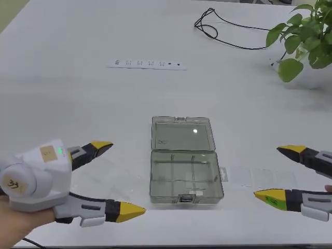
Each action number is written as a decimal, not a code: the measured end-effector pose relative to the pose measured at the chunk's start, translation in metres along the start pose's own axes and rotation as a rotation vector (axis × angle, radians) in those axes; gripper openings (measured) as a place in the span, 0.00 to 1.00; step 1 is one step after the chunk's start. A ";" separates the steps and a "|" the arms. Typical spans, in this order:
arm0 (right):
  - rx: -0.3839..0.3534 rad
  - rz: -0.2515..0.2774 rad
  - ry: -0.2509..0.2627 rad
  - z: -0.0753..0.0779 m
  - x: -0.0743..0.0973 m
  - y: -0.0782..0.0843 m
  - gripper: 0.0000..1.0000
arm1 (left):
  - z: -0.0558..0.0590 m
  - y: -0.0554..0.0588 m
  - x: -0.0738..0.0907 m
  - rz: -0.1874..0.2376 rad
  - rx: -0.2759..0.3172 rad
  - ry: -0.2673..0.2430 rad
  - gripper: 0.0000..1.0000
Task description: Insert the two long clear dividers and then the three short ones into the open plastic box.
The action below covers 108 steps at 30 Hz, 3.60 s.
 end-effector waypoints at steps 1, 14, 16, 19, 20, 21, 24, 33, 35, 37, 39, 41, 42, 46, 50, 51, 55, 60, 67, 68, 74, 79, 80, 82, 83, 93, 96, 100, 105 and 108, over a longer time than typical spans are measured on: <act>0.000 -0.001 0.000 0.000 0.000 0.000 0.75 | 0.000 0.000 0.000 0.001 0.000 0.001 0.98; -0.001 0.003 0.000 0.001 -0.001 -0.001 0.74 | -0.001 0.000 0.001 -0.008 0.006 -0.005 0.98; -0.001 0.003 0.001 0.001 -0.001 -0.001 0.74 | -0.002 0.000 0.001 -0.011 0.009 -0.009 0.98; -0.003 0.007 0.001 0.001 -0.002 -0.001 0.74 | -0.005 0.001 0.003 -0.018 0.014 -0.022 0.97; -0.003 0.008 0.002 0.001 -0.002 -0.001 0.74 | -0.007 0.001 0.004 -0.022 0.012 -0.032 0.97; -0.003 0.007 0.002 0.001 -0.002 -0.001 0.74 | -0.009 0.002 0.005 -0.027 0.014 -0.038 0.96; -0.005 0.008 0.001 0.001 -0.002 -0.001 0.74 | -0.017 0.003 0.009 -0.032 0.021 -0.060 0.96; -0.009 0.012 0.005 0.001 -0.001 0.000 0.73 | -0.040 0.012 0.020 -0.092 0.100 -0.157 0.89; -0.011 0.012 0.005 0.001 -0.001 0.000 0.73 | -0.044 0.015 0.022 -0.111 0.103 -0.179 0.89; -0.012 0.013 0.005 0.001 -0.001 0.001 0.73 | -0.048 0.019 0.024 -0.144 0.124 -0.206 0.87; -0.013 0.013 0.006 0.000 -0.001 0.001 0.73 | -0.052 0.023 0.025 -0.173 0.139 -0.236 0.84; -0.014 0.014 0.007 0.000 -0.001 0.001 0.73 | -0.055 0.027 0.027 -0.202 0.185 -0.263 0.82; -0.016 0.015 0.007 0.000 -0.002 0.001 0.73 | -0.057 0.027 0.027 -0.203 0.198 -0.266 0.81; -0.017 0.016 0.008 0.000 -0.002 0.001 0.73 | -0.063 0.033 0.029 -0.243 0.234 -0.298 0.73; -0.019 0.018 0.009 -0.001 -0.001 0.001 0.72 | -0.068 0.037 0.030 -0.262 0.266 -0.329 0.70; -0.019 0.019 0.010 -0.001 -0.001 0.001 0.72 | -0.070 0.038 0.030 -0.268 0.272 -0.337 0.69; -0.020 0.021 0.011 -0.001 -0.002 0.000 0.72 | -0.076 0.045 0.031 -0.317 0.292 -0.380 0.66; -0.022 0.024 0.011 -0.002 -0.002 0.000 0.72 | -0.079 0.050 0.028 -0.358 0.322 -0.401 0.61; -0.025 0.026 0.011 -0.003 -0.002 0.001 0.72 | -0.085 0.058 0.024 -0.442 0.339 -0.452 0.55; -0.025 0.026 0.012 -0.003 -0.002 0.000 0.72 | -0.086 0.058 0.023 -0.449 0.334 -0.459 0.53; -0.026 0.030 0.015 -0.002 -0.002 0.000 0.72 | -0.091 0.065 0.019 -0.510 0.337 -0.507 0.49; -0.030 0.034 0.018 0.000 -0.002 0.000 0.72 | -0.091 0.069 0.016 -0.545 0.324 -0.521 0.45; -0.030 0.034 0.018 0.000 -0.002 0.000 0.72 | -0.094 0.071 0.016 -0.550 0.325 -0.523 0.45; -0.030 0.033 0.018 0.000 -0.002 0.001 0.72 | -0.096 0.073 0.015 -0.554 0.324 -0.528 0.45; -0.031 0.032 0.018 0.000 -0.002 0.001 0.72 | -0.097 0.074 0.015 -0.559 0.321 -0.532 0.44; -0.039 0.036 0.022 0.001 -0.002 0.004 0.71 | -0.095 0.073 0.015 -0.587 0.297 -0.567 0.36; -0.039 0.035 0.019 0.000 -0.003 0.005 0.71 | -0.096 0.072 0.014 -0.600 0.308 -0.575 0.36; -0.042 0.040 0.024 0.001 -0.002 0.004 0.71 | -0.097 0.070 0.013 -0.626 0.316 -0.578 0.34; -0.045 0.040 0.029 0.001 0.000 0.005 0.71 | -0.102 0.068 0.013 -0.667 0.322 -0.576 0.32; -0.048 0.040 0.030 0.000 0.001 0.006 0.71 | -0.101 0.067 0.013 -0.677 0.324 -0.576 0.32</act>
Point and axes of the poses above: the centre of the closed fingertips' face, and the gripper's own axes: x roughly backward along the fingers, z roughly to its right, y roughly out of its underside, the point moved 7 cm from there along x, roughly backward along the fingers, and after that the axes turned 15 degrees about x, right-handed, at the moved point
